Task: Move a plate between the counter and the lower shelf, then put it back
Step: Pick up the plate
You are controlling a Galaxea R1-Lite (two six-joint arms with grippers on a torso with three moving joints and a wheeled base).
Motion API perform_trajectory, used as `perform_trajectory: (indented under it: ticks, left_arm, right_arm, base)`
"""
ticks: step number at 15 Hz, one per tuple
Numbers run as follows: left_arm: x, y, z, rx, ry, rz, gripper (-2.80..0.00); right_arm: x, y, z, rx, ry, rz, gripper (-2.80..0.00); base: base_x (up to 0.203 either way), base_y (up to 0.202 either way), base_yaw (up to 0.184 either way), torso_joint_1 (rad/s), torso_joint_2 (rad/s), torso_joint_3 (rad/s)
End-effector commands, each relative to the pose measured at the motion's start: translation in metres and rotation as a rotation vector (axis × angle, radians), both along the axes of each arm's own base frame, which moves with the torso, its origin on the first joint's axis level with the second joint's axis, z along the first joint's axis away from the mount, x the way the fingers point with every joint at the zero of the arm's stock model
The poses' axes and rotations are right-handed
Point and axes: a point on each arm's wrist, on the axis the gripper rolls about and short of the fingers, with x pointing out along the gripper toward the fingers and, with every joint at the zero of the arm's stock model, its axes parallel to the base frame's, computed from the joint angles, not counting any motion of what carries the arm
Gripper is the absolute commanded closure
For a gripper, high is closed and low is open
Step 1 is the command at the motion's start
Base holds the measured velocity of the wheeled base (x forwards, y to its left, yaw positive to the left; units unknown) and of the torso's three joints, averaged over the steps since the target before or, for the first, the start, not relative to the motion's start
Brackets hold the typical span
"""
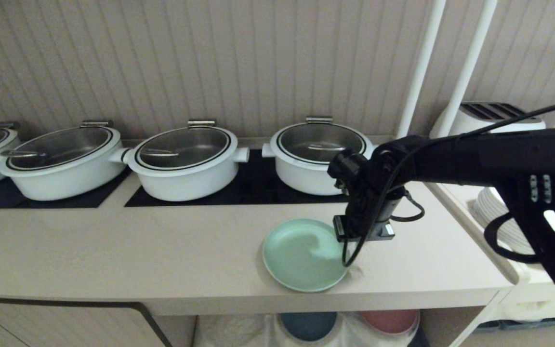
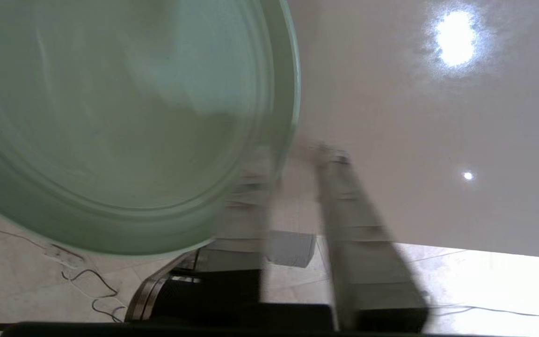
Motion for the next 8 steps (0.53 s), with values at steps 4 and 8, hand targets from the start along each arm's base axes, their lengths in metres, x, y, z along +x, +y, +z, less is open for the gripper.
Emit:
perform_trajectory:
  ticks: [4,8]
  left_arm:
    - [0.0000,0.0000,0.0000,-0.001,0.000,0.001,0.00]
    - [-0.0001,0.0000,0.0001,-0.001,-0.001,0.001,0.00]
  right_arm:
    - [0.0001,-0.0019,0.0012,0.000,0.001,-0.008,-2.80]
    - [0.0011,-0.0029,0.0007,-0.003,-0.001,-0.010,-2.80]
  base:
    - [0.000,0.000,0.000,0.000,0.00,0.000]
    - [0.000,0.000,0.000,0.000,0.00,0.000]
